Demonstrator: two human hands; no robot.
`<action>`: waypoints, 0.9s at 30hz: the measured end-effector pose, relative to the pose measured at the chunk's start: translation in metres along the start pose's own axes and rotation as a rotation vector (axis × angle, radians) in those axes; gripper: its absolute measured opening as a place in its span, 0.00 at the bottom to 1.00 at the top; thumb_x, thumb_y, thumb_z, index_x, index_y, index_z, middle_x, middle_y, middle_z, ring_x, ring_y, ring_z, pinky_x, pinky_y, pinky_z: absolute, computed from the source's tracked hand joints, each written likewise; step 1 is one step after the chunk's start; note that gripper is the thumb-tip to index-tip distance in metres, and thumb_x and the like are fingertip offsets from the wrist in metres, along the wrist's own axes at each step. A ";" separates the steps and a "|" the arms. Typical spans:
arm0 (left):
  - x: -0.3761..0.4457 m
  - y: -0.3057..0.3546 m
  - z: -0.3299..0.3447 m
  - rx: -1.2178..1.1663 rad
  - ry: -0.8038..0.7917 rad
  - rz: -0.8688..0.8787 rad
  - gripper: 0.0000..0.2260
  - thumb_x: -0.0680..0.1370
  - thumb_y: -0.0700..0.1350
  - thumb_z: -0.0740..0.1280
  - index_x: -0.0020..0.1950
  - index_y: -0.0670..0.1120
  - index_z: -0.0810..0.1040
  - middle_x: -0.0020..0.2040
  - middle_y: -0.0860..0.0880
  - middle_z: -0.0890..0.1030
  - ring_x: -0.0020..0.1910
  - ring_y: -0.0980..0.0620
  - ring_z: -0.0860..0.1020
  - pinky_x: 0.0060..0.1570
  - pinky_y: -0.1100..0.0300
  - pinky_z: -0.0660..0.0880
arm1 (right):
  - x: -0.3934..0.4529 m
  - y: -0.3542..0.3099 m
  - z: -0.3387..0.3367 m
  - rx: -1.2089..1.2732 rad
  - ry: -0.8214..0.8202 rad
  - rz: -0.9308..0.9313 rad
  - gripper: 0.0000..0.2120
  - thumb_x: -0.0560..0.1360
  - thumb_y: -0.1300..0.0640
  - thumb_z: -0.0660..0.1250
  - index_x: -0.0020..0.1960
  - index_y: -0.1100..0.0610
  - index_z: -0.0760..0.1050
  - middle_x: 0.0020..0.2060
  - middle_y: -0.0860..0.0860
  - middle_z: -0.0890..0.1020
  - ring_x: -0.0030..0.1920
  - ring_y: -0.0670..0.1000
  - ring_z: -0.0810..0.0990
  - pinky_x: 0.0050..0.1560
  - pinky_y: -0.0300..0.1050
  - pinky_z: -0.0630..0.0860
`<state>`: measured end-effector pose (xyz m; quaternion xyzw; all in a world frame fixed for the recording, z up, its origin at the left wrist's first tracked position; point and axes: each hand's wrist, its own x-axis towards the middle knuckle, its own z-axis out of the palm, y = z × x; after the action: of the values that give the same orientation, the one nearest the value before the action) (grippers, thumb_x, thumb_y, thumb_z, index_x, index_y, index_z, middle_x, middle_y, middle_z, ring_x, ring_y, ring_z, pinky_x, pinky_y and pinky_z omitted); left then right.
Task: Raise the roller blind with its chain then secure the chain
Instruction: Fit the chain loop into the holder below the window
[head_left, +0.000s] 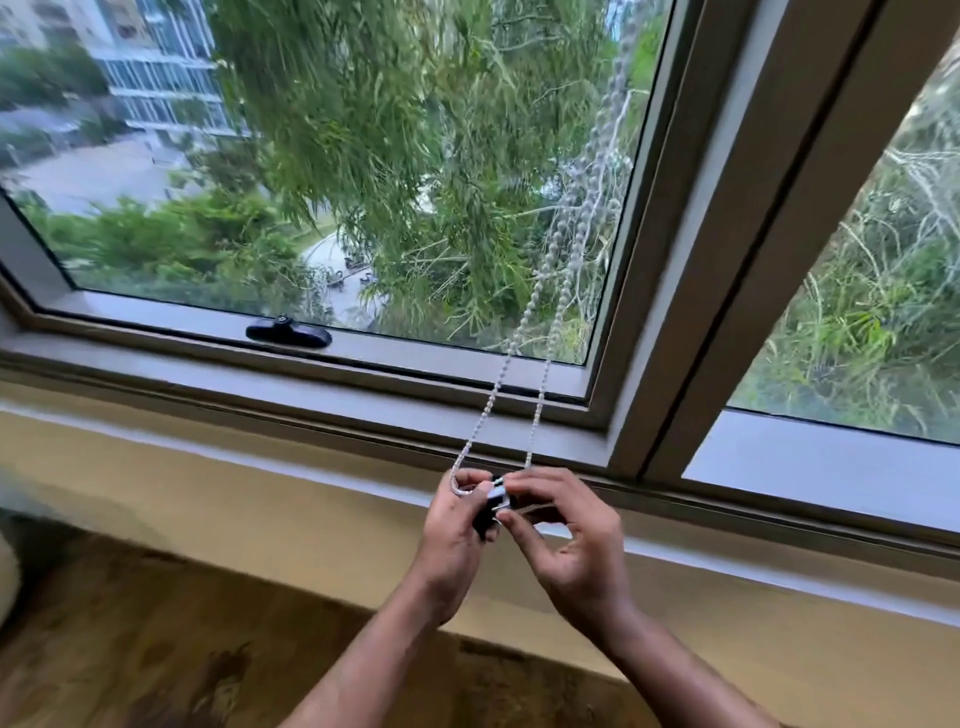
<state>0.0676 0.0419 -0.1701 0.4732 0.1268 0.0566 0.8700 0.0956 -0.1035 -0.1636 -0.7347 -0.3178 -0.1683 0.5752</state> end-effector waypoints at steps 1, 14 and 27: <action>-0.001 -0.001 0.002 0.012 0.005 -0.006 0.03 0.82 0.38 0.61 0.51 0.45 0.71 0.42 0.45 0.80 0.34 0.54 0.74 0.35 0.58 0.66 | 0.000 0.000 -0.001 -0.012 -0.004 0.012 0.11 0.73 0.65 0.78 0.55 0.59 0.85 0.53 0.50 0.85 0.53 0.50 0.86 0.48 0.46 0.85; -0.020 0.009 0.016 0.067 -0.008 0.039 0.04 0.81 0.32 0.58 0.52 0.39 0.69 0.41 0.40 0.76 0.37 0.47 0.72 0.36 0.55 0.63 | 0.005 -0.001 -0.015 -0.109 -0.042 0.005 0.15 0.74 0.66 0.77 0.57 0.54 0.84 0.54 0.44 0.84 0.55 0.46 0.85 0.51 0.46 0.84; -0.024 0.011 0.008 0.110 -0.023 0.088 0.11 0.73 0.39 0.65 0.53 0.39 0.69 0.41 0.42 0.75 0.36 0.49 0.72 0.36 0.56 0.64 | 0.007 -0.002 -0.011 -0.108 -0.103 -0.019 0.13 0.76 0.62 0.75 0.58 0.51 0.85 0.56 0.40 0.84 0.56 0.46 0.85 0.51 0.48 0.84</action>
<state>0.0465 0.0362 -0.1531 0.5261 0.0986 0.0821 0.8407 0.1004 -0.1119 -0.1546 -0.7694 -0.3442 -0.1528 0.5159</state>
